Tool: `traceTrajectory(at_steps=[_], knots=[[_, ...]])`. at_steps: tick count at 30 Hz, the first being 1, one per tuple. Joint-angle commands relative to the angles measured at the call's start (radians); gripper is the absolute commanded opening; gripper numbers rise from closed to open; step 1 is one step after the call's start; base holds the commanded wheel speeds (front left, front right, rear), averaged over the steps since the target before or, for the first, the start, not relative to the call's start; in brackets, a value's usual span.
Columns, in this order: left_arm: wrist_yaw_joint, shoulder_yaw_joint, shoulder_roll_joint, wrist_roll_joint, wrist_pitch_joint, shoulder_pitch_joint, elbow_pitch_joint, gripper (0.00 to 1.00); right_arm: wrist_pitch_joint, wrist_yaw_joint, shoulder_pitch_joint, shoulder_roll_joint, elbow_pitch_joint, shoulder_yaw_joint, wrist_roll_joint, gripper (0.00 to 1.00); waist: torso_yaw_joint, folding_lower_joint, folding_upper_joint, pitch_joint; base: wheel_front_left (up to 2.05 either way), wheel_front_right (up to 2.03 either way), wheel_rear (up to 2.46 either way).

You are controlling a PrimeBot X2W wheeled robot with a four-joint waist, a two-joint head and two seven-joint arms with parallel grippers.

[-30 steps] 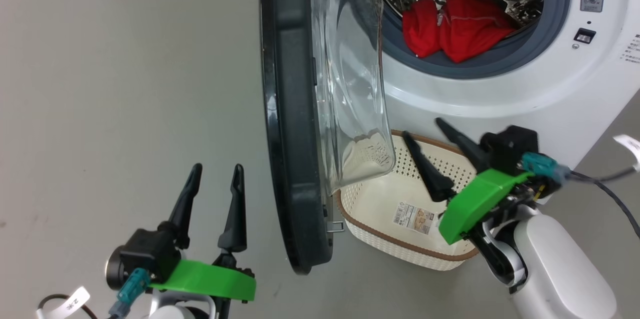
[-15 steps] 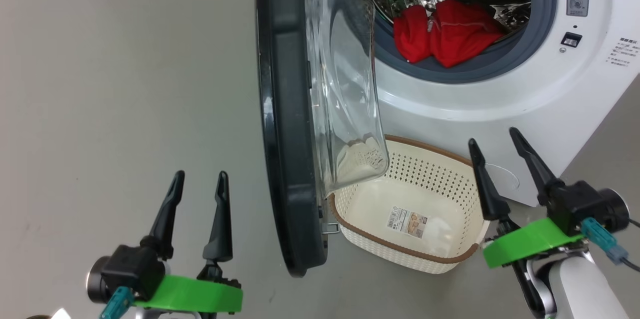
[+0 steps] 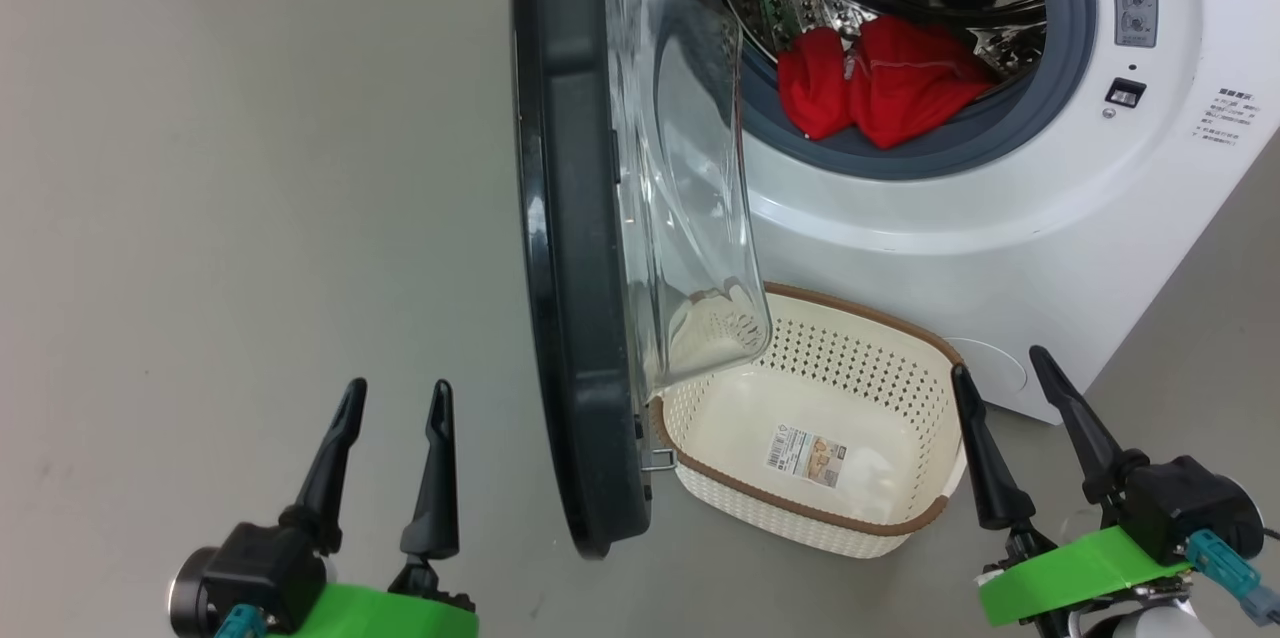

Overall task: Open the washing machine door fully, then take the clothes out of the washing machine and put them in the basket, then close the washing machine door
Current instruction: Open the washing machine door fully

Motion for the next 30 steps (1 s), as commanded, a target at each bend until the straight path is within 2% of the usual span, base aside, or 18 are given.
traceTrajectory(at_steps=[1,14,15,16,17,18,24,30], knots=[[-0.005,0.038,0.009,0.009,-0.008,-0.007,-0.022,1.0,-0.009,0.006,-0.003,0.0,-0.033,0.024,0.013,1.0,0.0,0.0,0.0,-0.003,0.0,0.0,0.0],[-0.009,0.038,0.008,0.02,-0.008,0.004,-0.002,1.0,-0.009,0.006,0.029,0.0,-0.047,0.012,0.042,1.0,-0.005,0.0,0.0,-0.027,0.0,0.0,0.0],[-0.01,0.037,0.008,0.02,-0.008,0.005,0.0,0.93,-0.009,0.006,0.032,0.0,-0.047,0.012,0.047,1.0,-0.004,0.0,0.0,-0.032,0.0,0.0,0.0],[-0.01,0.036,0.008,0.02,-0.008,0.006,-0.001,0.44,-0.009,0.006,0.034,0.0,-0.047,0.012,0.05,1.0,-0.004,0.0,0.0,-0.034,0.0,0.0,0.0],[-0.01,0.037,0.007,0.018,-0.008,0.005,-0.004,0.16,-0.009,0.006,0.035,0.0,-0.047,0.012,0.051,1.0,-0.003,0.0,0.0,-0.034,0.0,0.0,0.0],[-0.011,0.037,0.007,0.015,-0.008,0.005,-0.007,0.0,-0.009,0.006,0.036,0.0,-0.047,0.012,0.053,1.0,-0.003,0.0,0.0,-0.035,0.0,0.0,0.0],[-0.007,0.04,0.007,0.007,-0.008,-0.01,-0.057,0.0,-0.009,0.006,0.038,0.0,-0.044,0.008,0.058,1.0,0.002,0.0,0.0,-0.036,0.0,0.0,0.0],[-0.006,0.024,0.007,0.017,-0.008,-0.043,-0.164,0.0,-0.009,0.006,0.034,0.0,-0.04,0.006,0.06,1.0,0.0,0.0,0.0,-0.033,0.0,0.0,0.0]])
